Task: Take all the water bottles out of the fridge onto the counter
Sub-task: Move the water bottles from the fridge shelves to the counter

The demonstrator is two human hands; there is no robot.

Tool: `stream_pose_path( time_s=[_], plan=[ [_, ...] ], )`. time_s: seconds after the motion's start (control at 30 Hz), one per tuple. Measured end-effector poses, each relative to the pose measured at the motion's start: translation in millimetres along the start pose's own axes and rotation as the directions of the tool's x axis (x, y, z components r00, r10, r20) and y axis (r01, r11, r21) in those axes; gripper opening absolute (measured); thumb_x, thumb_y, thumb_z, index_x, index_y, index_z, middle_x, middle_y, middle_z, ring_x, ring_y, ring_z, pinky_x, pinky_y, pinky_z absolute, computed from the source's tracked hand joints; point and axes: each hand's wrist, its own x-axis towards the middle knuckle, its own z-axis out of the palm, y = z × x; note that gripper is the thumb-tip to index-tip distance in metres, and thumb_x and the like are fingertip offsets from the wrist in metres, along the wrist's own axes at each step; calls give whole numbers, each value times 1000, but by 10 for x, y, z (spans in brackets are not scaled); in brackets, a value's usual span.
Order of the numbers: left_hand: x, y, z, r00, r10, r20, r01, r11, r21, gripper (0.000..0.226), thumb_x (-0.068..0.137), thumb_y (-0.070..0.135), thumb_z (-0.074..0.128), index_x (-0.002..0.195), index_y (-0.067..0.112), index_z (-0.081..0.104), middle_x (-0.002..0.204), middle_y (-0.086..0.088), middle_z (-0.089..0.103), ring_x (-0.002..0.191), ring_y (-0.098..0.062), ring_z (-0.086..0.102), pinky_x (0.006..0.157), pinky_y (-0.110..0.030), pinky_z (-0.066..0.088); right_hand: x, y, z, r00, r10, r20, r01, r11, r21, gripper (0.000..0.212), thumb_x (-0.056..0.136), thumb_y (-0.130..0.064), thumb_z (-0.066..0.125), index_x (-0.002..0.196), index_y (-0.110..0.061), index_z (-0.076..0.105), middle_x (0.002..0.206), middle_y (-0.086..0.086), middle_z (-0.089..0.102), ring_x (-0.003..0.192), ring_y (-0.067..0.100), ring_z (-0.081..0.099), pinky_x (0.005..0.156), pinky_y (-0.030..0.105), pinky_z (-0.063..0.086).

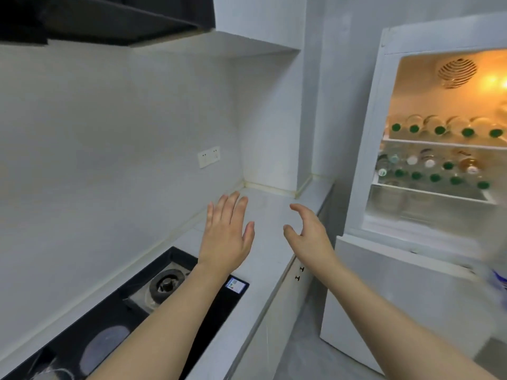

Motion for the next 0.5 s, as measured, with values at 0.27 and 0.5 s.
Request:
stream_pose_path(
  time_s=[0.27, 0.5],
  plan=[
    [1184, 264, 998, 997, 81, -14, -82, 990, -119, 53, 96, 36, 33, 142, 9, 41, 149, -9, 40, 141, -31, 33, 118, -55, 18, 1053, 772, -321, 991, 91, -100, -97, 993, -63, 51, 96, -22, 52, 144, -20, 36, 149, -5, 38, 136, 11, 35, 103, 18, 23],
    [2183, 487, 1632, 988, 150, -30, -153, 973, -176, 57, 97, 38, 29, 144, 9, 39, 152, -9, 37, 144, -31, 29, 120, -49, 13, 1897, 1162, -654, 975, 109, -191, -131, 985, -108, 50, 95, -19, 53, 143, -18, 38, 147, -5, 41, 135, 11, 36, 105, 20, 26]
  ],
)
